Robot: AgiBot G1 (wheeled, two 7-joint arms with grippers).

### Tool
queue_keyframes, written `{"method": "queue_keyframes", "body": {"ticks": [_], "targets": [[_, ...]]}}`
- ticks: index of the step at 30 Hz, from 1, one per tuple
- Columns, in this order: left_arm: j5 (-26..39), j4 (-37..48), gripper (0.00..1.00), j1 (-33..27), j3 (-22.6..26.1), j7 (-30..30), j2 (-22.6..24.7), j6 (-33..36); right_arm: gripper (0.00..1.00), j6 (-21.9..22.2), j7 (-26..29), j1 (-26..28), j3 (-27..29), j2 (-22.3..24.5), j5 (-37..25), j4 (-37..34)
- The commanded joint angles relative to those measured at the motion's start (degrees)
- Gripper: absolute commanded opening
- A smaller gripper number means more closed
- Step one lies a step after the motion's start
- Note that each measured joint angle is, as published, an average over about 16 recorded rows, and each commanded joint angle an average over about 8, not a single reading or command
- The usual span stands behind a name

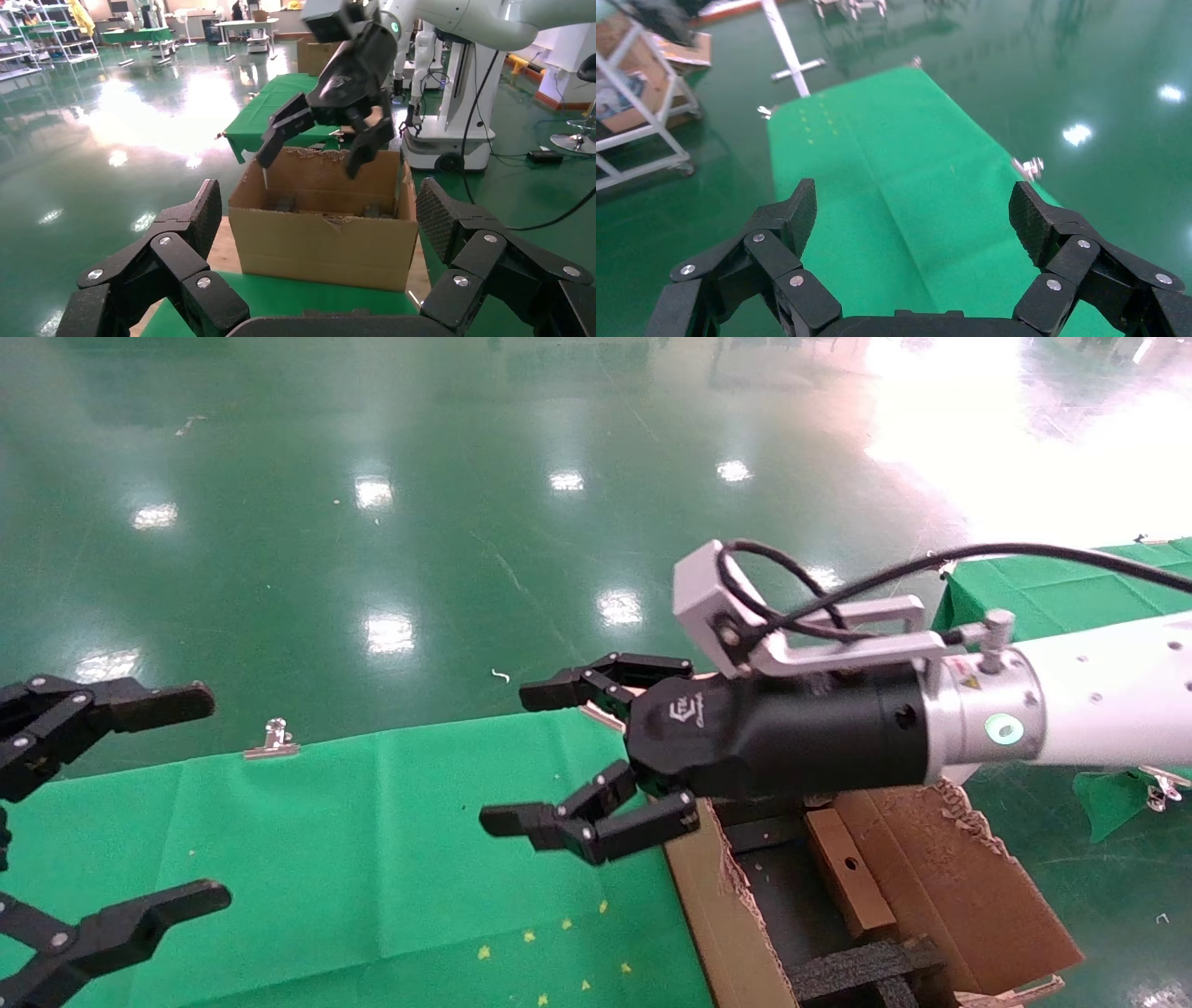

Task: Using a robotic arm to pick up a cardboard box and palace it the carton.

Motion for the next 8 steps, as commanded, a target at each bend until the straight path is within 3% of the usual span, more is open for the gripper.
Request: {"method": "queue_keyframes", "body": {"ticks": [1,8], "targets": [[0.0,0.0,1.00,0.0,0.0,0.0,0.0,0.0,1.00,-1.3,-2.5,-1.9,2.4,-0.1,1.3,0.0],[0.0,0.0,1.00,0.0,0.0,0.0,0.0,0.0,1.00,-4.7,-9.3,-7.1,9.1,-0.5,4.7,0.0]]}}
